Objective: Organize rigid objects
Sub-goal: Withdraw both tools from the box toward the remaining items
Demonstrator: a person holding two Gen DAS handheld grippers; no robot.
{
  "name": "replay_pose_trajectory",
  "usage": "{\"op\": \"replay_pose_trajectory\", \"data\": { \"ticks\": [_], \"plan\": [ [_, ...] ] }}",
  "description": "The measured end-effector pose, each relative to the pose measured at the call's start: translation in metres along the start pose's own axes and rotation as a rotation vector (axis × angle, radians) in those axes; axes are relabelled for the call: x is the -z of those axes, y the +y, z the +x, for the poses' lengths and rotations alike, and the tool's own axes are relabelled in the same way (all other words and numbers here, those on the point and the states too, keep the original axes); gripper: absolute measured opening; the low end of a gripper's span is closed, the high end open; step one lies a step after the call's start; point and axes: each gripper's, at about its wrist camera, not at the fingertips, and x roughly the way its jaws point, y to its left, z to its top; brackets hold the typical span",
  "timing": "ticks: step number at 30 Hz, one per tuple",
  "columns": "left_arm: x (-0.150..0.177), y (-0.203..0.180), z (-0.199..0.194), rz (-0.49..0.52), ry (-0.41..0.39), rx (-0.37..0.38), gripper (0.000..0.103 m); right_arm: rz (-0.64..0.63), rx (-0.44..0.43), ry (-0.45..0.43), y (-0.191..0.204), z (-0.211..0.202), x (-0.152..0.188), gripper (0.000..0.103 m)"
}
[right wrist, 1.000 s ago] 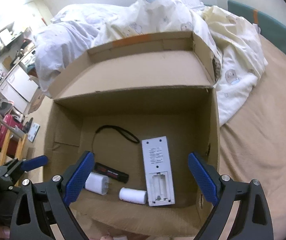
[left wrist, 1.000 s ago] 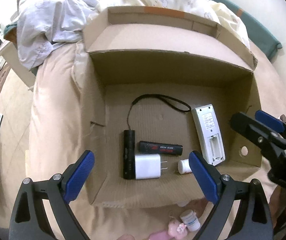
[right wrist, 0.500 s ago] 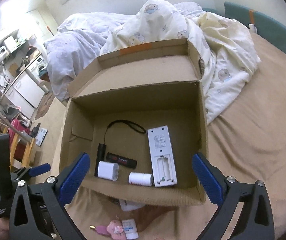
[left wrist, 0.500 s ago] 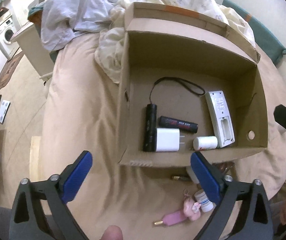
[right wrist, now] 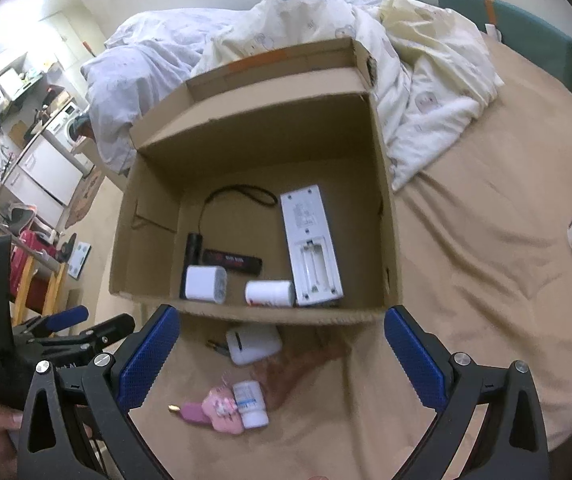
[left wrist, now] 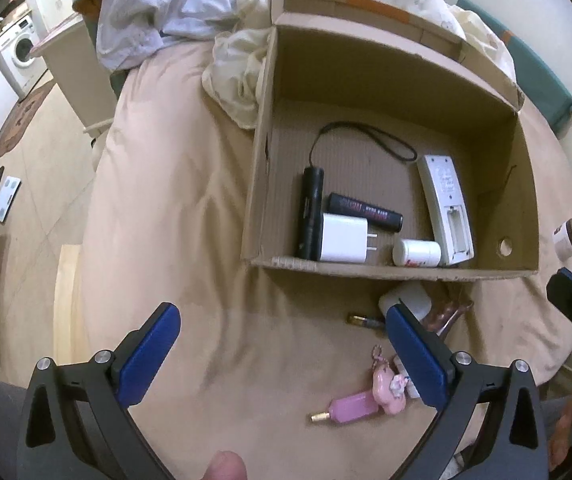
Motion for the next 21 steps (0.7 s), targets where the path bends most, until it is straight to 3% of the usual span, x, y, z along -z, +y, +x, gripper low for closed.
{"op": "replay_pose_trajectory", "data": {
  "ticks": [8, 12, 17, 21],
  "plan": [
    [0.006, 0.009, 0.011, -0.053, 0.075, 0.009, 0.102, 0.062, -0.003, 0.081, -0.022, 0.008, 0.013, 0.103],
    [0.007, 0.012, 0.013, -0.073, 0.086, -0.008, 0.102, 0.118, -0.042, 0.179, -0.03, 0.027, 0.018, 0.103],
    [0.007, 0.017, 0.018, -0.106, 0.115, 0.006, 0.102, 0.115, -0.091, 0.286, -0.017, 0.058, 0.021, 0.103],
    [0.006, 0.016, 0.02, -0.107, 0.129, 0.017, 0.102, 0.042, -0.1, 0.336, 0.007, 0.084, 0.016, 0.103]
  ]
}}
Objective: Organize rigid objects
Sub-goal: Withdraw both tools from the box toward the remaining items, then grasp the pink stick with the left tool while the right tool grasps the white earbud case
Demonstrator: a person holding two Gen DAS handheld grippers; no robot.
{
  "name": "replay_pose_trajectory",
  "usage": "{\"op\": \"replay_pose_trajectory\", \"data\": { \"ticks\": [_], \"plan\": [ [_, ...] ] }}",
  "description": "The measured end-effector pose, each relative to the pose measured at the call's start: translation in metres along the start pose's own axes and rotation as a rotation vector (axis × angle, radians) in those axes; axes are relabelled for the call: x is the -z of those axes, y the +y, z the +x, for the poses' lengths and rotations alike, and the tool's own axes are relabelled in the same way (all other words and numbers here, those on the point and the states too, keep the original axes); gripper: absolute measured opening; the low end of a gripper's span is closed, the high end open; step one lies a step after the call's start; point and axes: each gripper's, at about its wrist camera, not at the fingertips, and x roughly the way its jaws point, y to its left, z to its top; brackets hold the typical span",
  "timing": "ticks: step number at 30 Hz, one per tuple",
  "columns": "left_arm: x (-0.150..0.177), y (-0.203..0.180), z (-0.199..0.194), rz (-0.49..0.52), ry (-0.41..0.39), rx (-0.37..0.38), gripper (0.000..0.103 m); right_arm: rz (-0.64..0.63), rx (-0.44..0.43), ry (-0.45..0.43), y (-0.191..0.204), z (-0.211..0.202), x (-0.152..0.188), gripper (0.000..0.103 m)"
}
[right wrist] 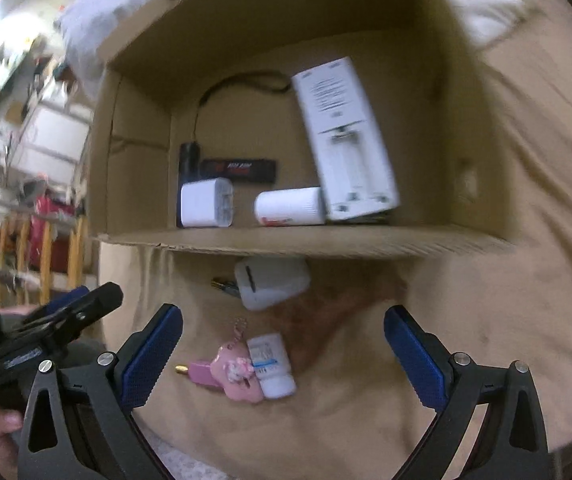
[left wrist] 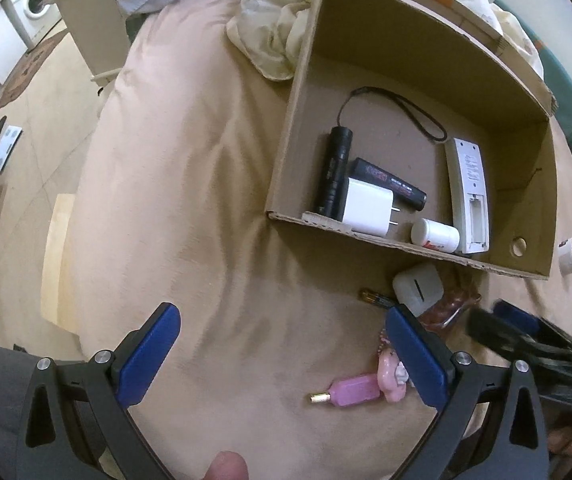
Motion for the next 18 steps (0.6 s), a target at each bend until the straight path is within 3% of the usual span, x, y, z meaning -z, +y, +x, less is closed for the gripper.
{"op": "replay_pose_trajectory", "data": {
  "ticks": [3, 8, 10, 11, 16, 17, 18],
  "plan": [
    [0.002, -0.002, 0.002, 0.01, 0.008, -0.009, 0.102, -0.081, 0.053, 0.045, 0.017, 0.023, -0.009, 0.089],
    [0.006, -0.001, 0.013, 0.016, 0.05, -0.019, 0.102, -0.158, 0.124, 0.097, 0.033, 0.054, -0.012, 0.085],
    [0.009, -0.003, 0.017, 0.023, 0.065, -0.03, 0.102, -0.177, 0.143, 0.084, 0.036, 0.058, -0.014, 0.074],
    [0.011, -0.004, 0.02, 0.027, 0.076, -0.034, 0.102, -0.179, 0.137, 0.084, 0.036, 0.06, -0.015, 0.06],
    [0.029, -0.009, 0.044, 0.035, 0.189, -0.035, 0.102, -0.196, 0.134, 0.072, 0.04, 0.053, -0.011, 0.053],
    [0.033, -0.01, 0.047, 0.037, 0.203, -0.039, 0.102, -0.197, 0.127, 0.062, 0.041, 0.048, -0.009, 0.033],
    [0.036, -0.011, 0.05, 0.04, 0.216, -0.043, 0.102, -0.19, 0.116, 0.046, 0.041, 0.041, -0.008, 0.025]
  ]
}}
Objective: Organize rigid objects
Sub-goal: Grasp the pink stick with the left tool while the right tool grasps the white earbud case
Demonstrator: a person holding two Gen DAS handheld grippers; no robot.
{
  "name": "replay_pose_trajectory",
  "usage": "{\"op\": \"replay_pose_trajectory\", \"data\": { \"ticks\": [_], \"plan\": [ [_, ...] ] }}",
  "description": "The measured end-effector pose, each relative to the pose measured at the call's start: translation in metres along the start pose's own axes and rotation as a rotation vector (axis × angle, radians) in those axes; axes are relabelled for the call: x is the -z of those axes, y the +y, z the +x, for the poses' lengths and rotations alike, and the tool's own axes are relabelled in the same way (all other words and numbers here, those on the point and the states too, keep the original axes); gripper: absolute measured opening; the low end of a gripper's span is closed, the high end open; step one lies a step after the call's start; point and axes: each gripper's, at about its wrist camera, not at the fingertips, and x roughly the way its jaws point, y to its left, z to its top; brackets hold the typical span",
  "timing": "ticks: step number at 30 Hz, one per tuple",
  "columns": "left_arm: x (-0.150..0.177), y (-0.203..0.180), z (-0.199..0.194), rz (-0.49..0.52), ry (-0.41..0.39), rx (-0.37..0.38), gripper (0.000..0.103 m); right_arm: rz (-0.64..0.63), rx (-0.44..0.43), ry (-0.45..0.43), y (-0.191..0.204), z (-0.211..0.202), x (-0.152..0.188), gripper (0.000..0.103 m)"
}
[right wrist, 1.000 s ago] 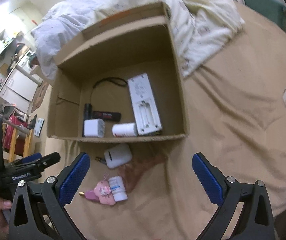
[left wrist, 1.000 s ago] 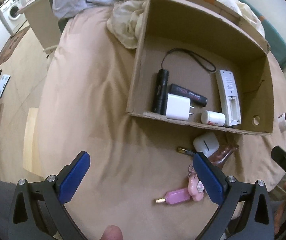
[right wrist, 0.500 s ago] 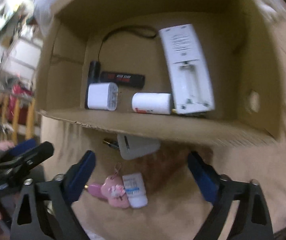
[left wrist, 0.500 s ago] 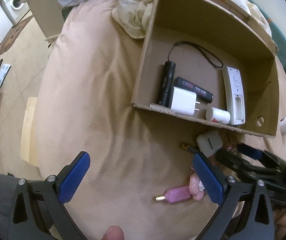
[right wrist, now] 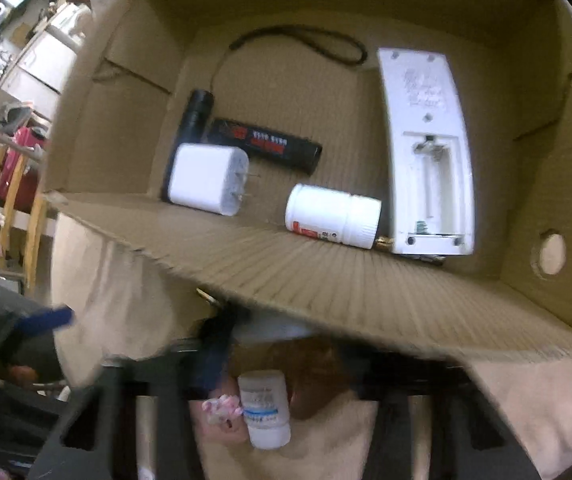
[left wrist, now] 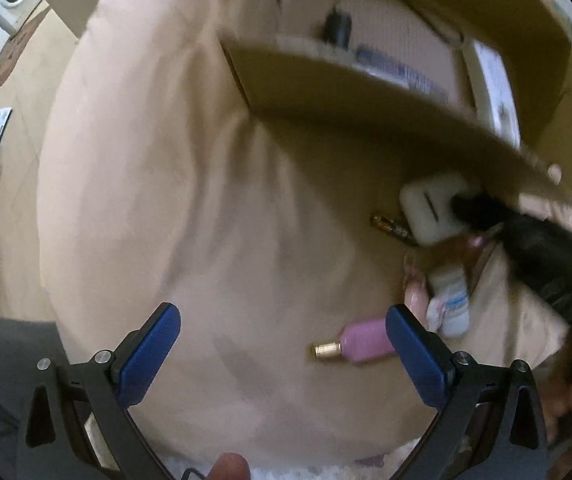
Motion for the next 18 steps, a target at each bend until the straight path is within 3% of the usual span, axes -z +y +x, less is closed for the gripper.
{"op": "replay_pose_trajectory", "data": {
  "ticks": [2, 4, 8, 10, 11, 12, 13, 18],
  "plan": [
    [0.004, -0.004, 0.009, 0.005, 0.034, -0.002, 0.102, 0.017, -0.027, -0.027, -0.003, -0.014, 0.004, 0.019],
    [0.007, -0.008, 0.015, 0.007, 0.051, 0.001, 0.102, 0.011, 0.005, -0.039, -0.005, -0.021, 0.01, 0.019],
    [0.008, -0.012, 0.019, 0.011, 0.067, 0.008, 0.102, 0.079, -0.039, -0.037, -0.018, -0.021, 0.014, 0.02],
    [0.009, -0.016, 0.022, 0.028, 0.066, -0.009, 0.102, 0.092, -0.039, -0.024, -0.019, -0.018, 0.012, 0.029],
    [0.009, -0.017, 0.023, 0.03, 0.063, -0.012, 0.102, 0.097, -0.033, -0.017, -0.019, -0.016, 0.01, 0.046],
    [0.009, -0.019, 0.023, 0.031, 0.06, -0.008, 0.102, 0.102, -0.03, -0.013, -0.027, -0.014, 0.008, 0.071],
    [0.008, -0.024, 0.024, 0.034, 0.058, -0.005, 0.102, 0.103, -0.029, -0.012, -0.024, -0.01, 0.004, 0.076],
    [0.005, -0.041, 0.03, 0.083, 0.07, -0.008, 0.102, 0.055, -0.007, 0.038, -0.009, 0.008, -0.003, 0.076]
  ]
}}
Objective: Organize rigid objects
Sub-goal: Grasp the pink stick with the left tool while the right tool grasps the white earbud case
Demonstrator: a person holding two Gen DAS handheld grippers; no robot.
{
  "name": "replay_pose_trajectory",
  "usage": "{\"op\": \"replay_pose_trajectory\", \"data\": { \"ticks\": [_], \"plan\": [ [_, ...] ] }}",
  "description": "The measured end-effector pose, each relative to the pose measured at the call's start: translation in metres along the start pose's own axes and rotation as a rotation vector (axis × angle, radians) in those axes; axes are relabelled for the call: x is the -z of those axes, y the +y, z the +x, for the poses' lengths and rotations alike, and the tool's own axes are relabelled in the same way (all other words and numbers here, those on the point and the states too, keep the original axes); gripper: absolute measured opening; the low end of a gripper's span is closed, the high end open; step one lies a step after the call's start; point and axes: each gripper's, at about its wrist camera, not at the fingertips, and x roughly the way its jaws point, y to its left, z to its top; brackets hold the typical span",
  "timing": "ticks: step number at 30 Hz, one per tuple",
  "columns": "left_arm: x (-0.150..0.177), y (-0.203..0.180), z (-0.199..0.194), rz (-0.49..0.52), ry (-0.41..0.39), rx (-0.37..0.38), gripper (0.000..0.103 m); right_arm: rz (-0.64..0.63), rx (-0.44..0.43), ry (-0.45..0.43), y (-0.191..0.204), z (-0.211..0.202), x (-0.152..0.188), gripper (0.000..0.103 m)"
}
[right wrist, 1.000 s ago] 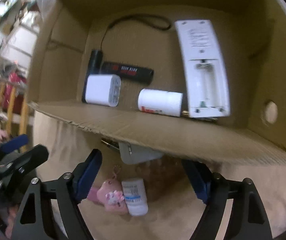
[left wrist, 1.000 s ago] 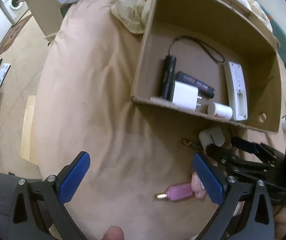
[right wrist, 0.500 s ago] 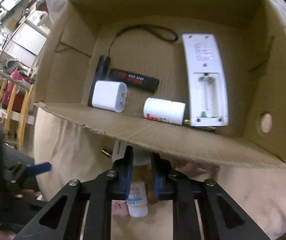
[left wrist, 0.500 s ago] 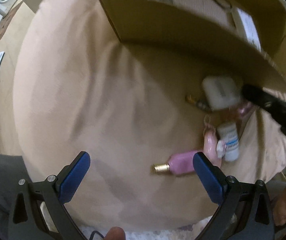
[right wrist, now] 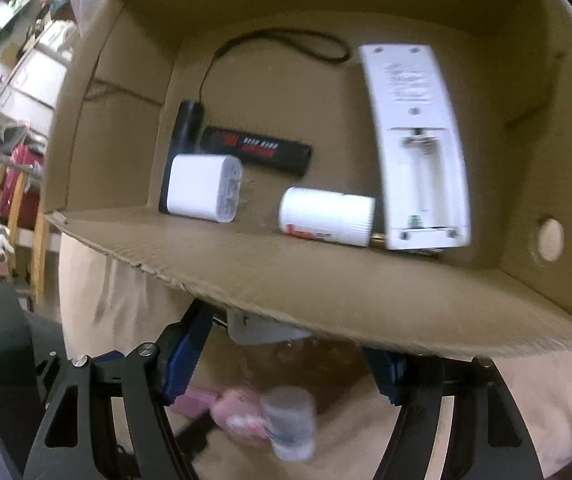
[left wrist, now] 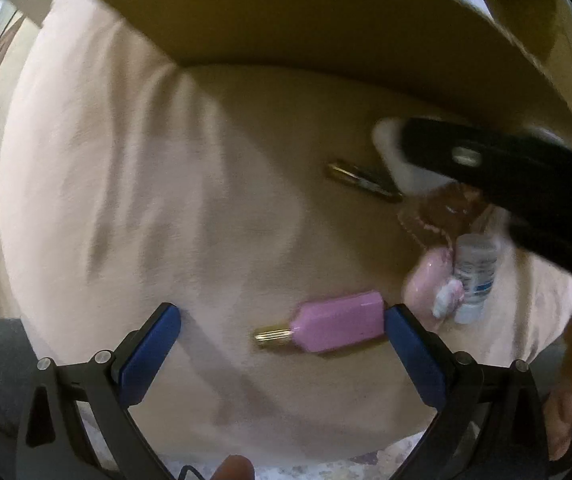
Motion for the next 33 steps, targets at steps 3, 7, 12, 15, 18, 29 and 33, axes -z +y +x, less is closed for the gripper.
{"op": "replay_pose_trajectory", "data": {
  "ticks": [3, 7, 12, 15, 18, 29, 33],
  "plan": [
    [-0.001, -0.009, 0.006, 0.016, -0.002, -0.032, 0.102, -0.023, 0.037, 0.046, 0.005, 0.016, -0.002, 0.076],
    [-0.005, -0.01, 0.005, 0.013, -0.015, -0.04, 0.091, -0.069, 0.085, 0.056, 0.015, 0.027, 0.002, 0.076],
    [-0.004, -0.01, -0.003, 0.043, -0.046, -0.027, 0.059, -0.086, 0.085, 0.036, 0.014, 0.023, 0.005, 0.059],
    [-0.004, -0.001, -0.007, 0.037, -0.051, 0.0, 0.059, -0.058, 0.048, 0.027, 0.006, 0.015, 0.004, 0.058],
    [-0.006, 0.014, -0.014, 0.034, -0.067, -0.013, 0.059, -0.037, 0.027, 0.019, -0.004, 0.007, 0.009, 0.058],
    [-0.004, 0.029, -0.026, 0.011, -0.097, -0.065, 0.059, -0.034, 0.001, -0.036, -0.008, -0.018, 0.026, 0.058],
    [-0.005, 0.016, -0.025, 0.001, -0.102, -0.07, 0.059, -0.026, -0.011, -0.06, -0.014, -0.031, 0.036, 0.058]
  ]
}}
